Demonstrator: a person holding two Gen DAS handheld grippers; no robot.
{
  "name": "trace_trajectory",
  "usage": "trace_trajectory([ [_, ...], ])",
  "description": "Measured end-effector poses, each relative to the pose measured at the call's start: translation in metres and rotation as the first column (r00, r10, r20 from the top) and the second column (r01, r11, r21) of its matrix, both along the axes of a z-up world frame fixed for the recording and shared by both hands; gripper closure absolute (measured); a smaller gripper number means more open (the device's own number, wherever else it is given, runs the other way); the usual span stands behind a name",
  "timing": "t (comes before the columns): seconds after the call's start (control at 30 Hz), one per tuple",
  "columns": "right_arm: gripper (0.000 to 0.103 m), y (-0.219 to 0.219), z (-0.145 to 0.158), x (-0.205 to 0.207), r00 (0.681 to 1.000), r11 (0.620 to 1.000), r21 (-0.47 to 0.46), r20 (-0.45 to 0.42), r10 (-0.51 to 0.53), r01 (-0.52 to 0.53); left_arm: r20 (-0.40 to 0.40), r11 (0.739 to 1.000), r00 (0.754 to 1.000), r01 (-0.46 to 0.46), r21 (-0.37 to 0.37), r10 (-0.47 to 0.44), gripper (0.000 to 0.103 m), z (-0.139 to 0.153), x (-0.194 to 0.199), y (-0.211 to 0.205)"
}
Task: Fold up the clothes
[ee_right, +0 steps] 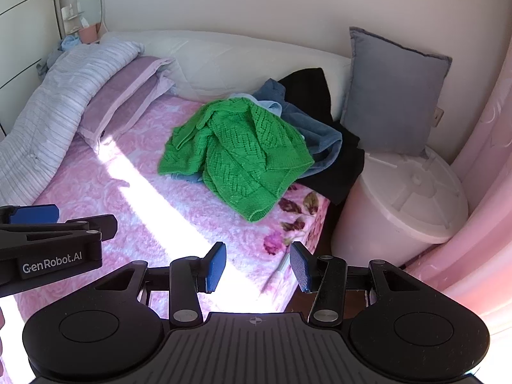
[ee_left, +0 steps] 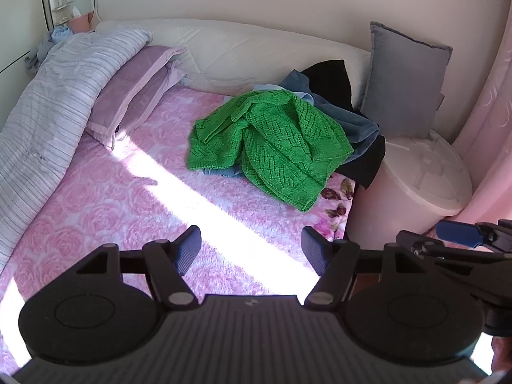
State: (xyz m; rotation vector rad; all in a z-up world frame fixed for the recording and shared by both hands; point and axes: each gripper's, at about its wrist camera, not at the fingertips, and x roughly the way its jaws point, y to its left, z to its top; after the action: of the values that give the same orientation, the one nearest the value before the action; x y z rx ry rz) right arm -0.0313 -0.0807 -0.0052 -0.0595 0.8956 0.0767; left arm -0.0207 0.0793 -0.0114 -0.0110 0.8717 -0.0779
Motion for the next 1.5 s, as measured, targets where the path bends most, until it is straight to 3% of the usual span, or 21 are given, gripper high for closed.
trace_trajectory([
  [0.6, 0.055, 0.007, -0.015, 0.028, 0.999, 0.999, -0.021, -0.025, 0.027, -0.027, -0.044, 0.999, 0.999, -0.031, -0.033, 0.030, 0.037, -0.015, 0.029, 0.009],
  [1.07, 0.055, 0.007, -0.030, 0.075, 0.997, 0.997, -0.036, -0.057, 0.060, -0.062, -0.095, 0.994, 0.992, -0.093, -0.051, 0.088, 0.037, -0.032, 0.078, 0.010],
  [1.5, 0.055, -0.008, -0.060, 0.141, 0.991, 0.997, 0.032, -0.110, 0.074, -0.071, -0.208, 0.985, 0.970, -0.149, -0.082, 0.129, 0.038, -0.077, 0.134, 0.020],
])
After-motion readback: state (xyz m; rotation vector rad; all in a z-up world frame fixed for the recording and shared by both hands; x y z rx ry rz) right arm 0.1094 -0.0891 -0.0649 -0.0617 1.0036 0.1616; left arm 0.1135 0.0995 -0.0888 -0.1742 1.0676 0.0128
